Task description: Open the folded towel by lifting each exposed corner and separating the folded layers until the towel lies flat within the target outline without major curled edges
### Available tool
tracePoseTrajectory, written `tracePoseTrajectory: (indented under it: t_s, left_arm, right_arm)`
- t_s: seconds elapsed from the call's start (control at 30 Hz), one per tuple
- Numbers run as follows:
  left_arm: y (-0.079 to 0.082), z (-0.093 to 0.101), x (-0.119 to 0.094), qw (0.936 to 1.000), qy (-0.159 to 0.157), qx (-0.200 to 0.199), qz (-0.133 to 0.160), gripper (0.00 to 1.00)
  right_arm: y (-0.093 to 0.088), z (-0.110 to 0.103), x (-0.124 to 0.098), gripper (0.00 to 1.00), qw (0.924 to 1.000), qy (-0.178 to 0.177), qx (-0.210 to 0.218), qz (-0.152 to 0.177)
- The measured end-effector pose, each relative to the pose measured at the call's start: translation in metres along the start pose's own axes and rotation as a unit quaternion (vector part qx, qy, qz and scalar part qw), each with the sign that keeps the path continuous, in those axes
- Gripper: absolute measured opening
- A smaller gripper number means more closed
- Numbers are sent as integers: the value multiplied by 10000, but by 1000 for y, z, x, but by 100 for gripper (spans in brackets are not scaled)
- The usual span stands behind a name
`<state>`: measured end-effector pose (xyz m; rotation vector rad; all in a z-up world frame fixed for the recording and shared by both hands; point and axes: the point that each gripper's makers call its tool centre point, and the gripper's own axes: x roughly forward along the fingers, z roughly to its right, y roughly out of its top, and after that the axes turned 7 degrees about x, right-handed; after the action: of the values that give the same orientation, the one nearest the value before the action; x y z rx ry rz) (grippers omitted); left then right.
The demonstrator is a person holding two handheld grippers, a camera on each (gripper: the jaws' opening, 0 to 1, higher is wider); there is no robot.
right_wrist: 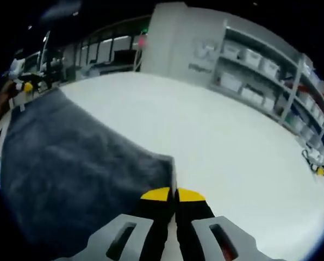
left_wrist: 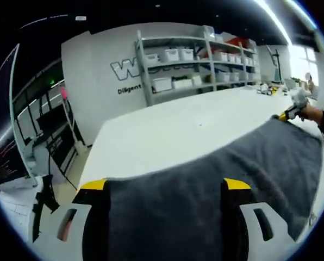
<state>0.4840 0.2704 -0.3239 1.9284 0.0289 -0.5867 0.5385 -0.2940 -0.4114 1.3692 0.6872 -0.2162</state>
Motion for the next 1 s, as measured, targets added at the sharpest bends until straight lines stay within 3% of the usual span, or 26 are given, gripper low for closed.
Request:
tracePoseTrajectory:
  t_s: [0.13,0.37,0.5,0.57,0.63,0.73,0.83,0.93,1.0]
  left_arm:
    - [-4,-11,13,9999,-18,44,-131,81]
    - [-16,-37,49,9987,90,-278,-423,76]
    - [-28,-49,65,9958,224,-656,-597,61]
    - [-32,-60,73,9953,311,-637,-661,53]
    - [-34,-90,89,9937,349,-763,-742,50]
    - [-35,-91,103,9930,471,-871,-637,45]
    - [-48,-88,116,9923,481,-734,-878,41]
    - [-61,-89,123,9894,505,-830,-1079,22]
    - [-69,-91,127,9881,481,-818,-1213,22]
  right_arm:
    - [1,22,-6,0,9999,-142,27,-2]
    - [-4,44,-4,0,9994,-283,181,-82]
    - [-5,47,-4,0,9992,-314,231,-73]
    - [-6,47,-4,0,9992,-321,225,-77]
    - [-6,46,-3,0,9993,-313,205,-91]
    - [-4,50,1,0,9992,-313,213,-109]
    - [-3,50,4,0,9991,-305,277,-87]
    - [-5,50,8,0,9991,-286,279,-126]
    - [-5,52,10,0,9991,-284,289,-141]
